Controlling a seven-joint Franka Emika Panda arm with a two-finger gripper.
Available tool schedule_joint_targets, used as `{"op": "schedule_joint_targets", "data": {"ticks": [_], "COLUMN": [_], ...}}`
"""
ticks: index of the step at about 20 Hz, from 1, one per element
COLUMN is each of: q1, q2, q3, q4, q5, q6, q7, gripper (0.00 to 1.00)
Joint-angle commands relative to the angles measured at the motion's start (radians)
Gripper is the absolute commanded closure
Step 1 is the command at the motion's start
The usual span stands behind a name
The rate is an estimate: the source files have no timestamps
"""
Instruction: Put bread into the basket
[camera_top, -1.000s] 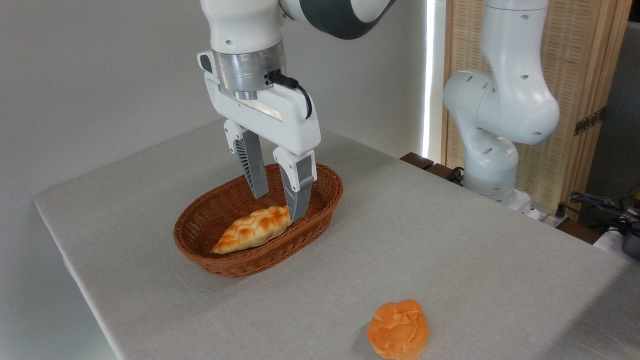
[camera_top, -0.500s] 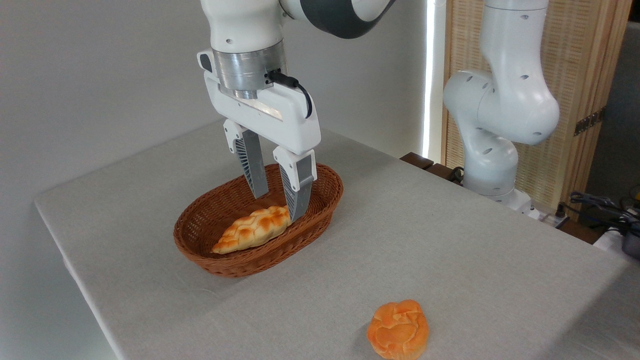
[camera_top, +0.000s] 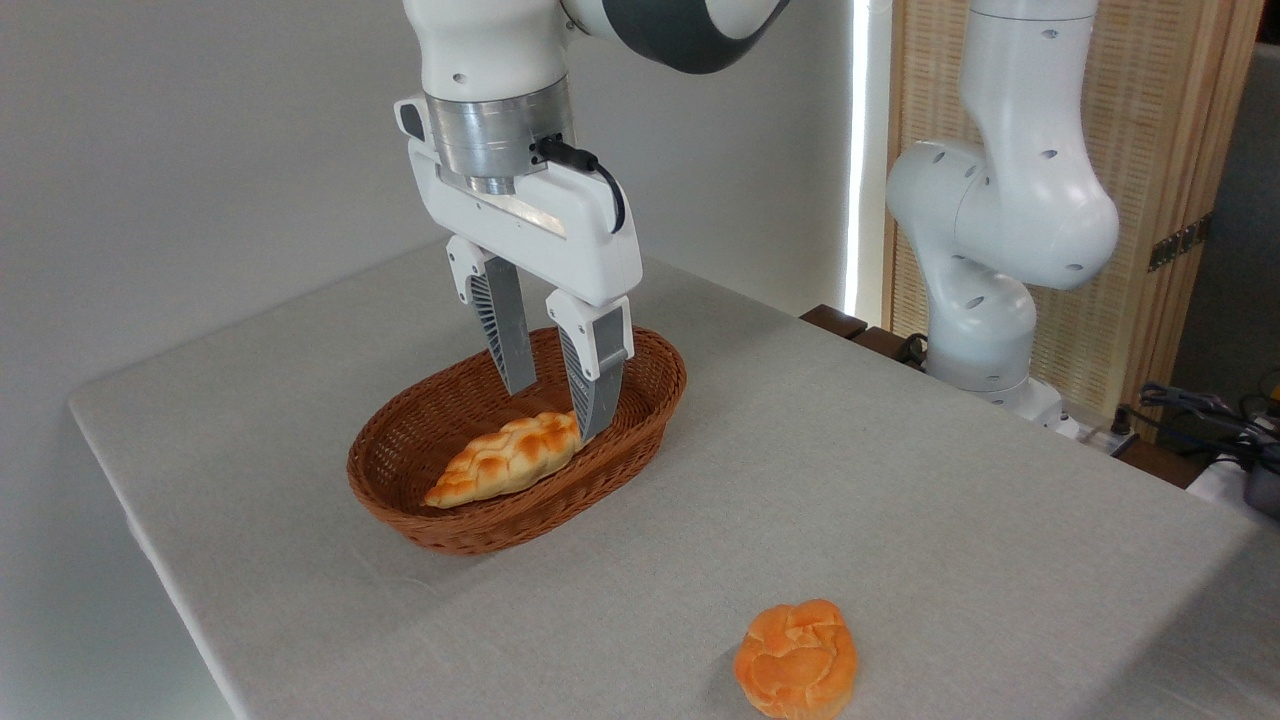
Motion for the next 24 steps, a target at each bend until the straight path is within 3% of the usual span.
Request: {"op": "schedule_joint_targets", "data": {"ticks": [1,8,11,15,18,22,24], "q1": [-0.005,-0.005,-0.002,0.002,0.003,0.008,0.008], "q2": [0.002,0.002,-0.033,-0.067,-0.065,-0.042,-0.027], "q3": [0.007,0.013,0.021,0.073,0.145,0.232,0.263], "q4": [0.019,0.007,-0.057,-0.134,-0.180,-0.199,-0.194], "q5": [-0.008,0.005,0.009,0.035,0.035,0.037,0.084], "q6": [-0.063,-0.063,-0.021,0.049,0.132,0.151,0.160], "q7": [0.014,0.027,0.049,0.152,0.265,0.392,0.406], "gripper": [0.00,0.00,0.00,0.00,0.00,0.00,0.00]}}
